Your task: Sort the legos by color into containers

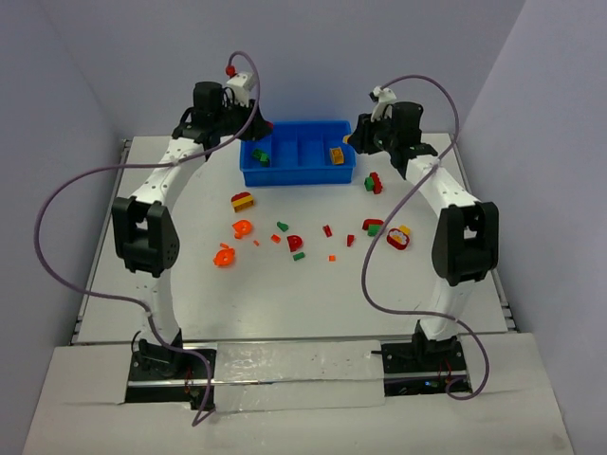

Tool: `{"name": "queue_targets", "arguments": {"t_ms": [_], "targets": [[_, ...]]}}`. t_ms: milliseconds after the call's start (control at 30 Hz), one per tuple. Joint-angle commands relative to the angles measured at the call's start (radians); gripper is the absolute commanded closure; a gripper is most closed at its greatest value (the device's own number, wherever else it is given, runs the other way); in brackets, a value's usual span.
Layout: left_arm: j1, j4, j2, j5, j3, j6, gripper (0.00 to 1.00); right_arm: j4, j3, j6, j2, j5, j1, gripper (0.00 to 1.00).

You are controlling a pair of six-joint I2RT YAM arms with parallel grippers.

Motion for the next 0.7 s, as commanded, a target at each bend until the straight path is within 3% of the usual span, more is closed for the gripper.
{"name": "queue_targets", "arguments": {"t_ms": [0,267,667], "targets": [[-0.031,0.033,0.075,-0.170,0.091,-0.071,1.00,0.145,0.079,0.123,0.099,0.166,0.022,1.00],[-0.082,0.086,0.212,-0.301,0.192,-0.008,0.97,0.209,0.201,0.096,0.242,0.253,0.079,1.00],[-0.092,0.197,0.361,-0.331,0.271,0.047,0.87,0.243,0.320,0.093,0.389,0.345,0.098,0.97]]}}
